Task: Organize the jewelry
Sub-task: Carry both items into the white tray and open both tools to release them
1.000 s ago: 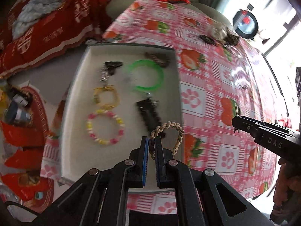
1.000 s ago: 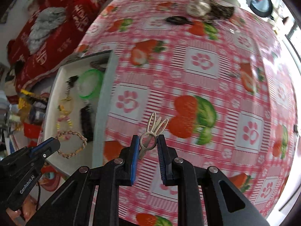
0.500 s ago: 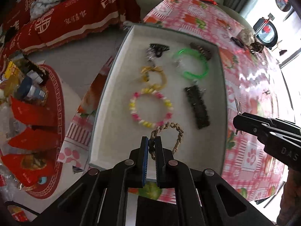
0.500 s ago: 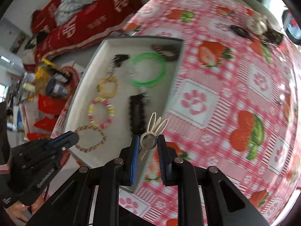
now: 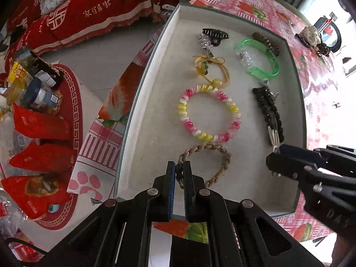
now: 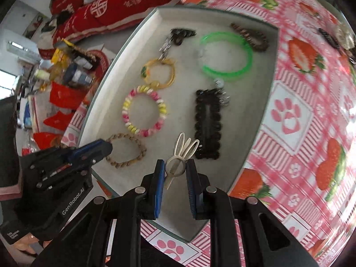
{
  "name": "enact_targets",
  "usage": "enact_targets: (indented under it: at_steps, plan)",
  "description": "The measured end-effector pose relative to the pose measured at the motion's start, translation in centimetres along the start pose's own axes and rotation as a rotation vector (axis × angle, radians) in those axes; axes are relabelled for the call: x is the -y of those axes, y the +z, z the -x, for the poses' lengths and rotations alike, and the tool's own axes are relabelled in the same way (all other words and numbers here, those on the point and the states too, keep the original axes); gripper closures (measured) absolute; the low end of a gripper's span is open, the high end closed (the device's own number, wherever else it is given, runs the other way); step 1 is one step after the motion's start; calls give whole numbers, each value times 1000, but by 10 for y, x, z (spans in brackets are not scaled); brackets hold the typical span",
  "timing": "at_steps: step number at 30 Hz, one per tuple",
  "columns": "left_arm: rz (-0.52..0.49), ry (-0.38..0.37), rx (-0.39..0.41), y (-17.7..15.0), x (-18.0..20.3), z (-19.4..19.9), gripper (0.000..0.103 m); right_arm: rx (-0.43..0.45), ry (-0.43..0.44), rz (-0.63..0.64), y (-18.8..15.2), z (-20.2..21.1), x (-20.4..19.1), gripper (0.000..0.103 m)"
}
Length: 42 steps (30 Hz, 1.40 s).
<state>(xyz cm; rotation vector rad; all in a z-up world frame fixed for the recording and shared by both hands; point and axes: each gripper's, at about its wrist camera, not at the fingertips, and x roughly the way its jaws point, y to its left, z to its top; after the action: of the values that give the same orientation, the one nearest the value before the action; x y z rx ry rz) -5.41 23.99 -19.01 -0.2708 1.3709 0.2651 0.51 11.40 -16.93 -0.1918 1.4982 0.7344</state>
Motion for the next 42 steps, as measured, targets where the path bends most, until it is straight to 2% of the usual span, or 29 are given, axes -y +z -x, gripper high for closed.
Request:
enact_targets:
  at_steps: [8,24,30,42]
  plan:
    - [-23,20,-17,-1,3,-9,90,-65,-21,28,-2,-24,-4,82]
    - [-38,48,-20,-4,8,-6,90,-63,-30,44,-1,-26,-7,81]
    - [-41,58,-17,-6,7,-4,90,-67,-15,32,-4,-24,-3,73]
    - [-53,79,-9,-6,14,2,90,-57,-9,5,-8,-14,5,72]
